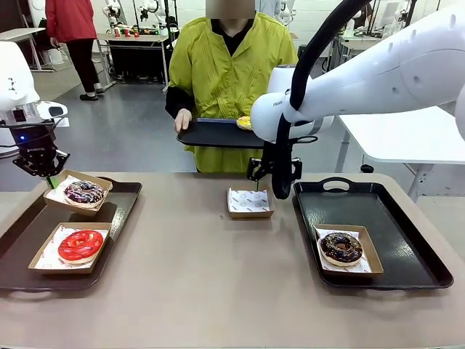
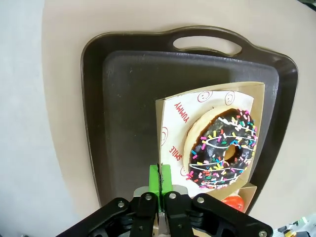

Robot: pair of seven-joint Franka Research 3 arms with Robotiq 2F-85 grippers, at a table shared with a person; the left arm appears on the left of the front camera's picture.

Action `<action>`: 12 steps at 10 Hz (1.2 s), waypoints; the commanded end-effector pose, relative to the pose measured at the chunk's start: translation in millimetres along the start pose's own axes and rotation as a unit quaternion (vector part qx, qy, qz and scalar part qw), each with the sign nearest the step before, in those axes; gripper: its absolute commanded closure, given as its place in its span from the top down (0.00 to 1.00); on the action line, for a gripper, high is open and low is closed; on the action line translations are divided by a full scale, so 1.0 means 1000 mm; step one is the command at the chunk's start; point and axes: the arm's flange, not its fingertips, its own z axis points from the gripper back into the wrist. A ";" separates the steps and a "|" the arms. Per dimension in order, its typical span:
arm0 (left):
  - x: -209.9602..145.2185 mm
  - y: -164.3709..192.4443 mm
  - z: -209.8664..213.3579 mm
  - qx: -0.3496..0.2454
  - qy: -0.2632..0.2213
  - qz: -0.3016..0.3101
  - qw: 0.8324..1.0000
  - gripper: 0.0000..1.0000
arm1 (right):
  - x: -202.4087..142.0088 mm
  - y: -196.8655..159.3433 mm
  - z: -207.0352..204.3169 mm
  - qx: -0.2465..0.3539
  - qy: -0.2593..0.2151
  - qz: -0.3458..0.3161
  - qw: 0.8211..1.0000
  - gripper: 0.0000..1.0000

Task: Individually package the donuts and arrange them on the tray.
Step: Place the picked Paper togo box on the Handle tray while simultaneously picking up another Paper togo box from the table with the other hand.

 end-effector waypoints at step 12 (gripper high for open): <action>0.014 0.006 -0.018 -0.016 0.000 -0.024 1.000 1.00 | 0.002 -0.004 -0.022 -0.003 -0.011 0.010 1.000 0.00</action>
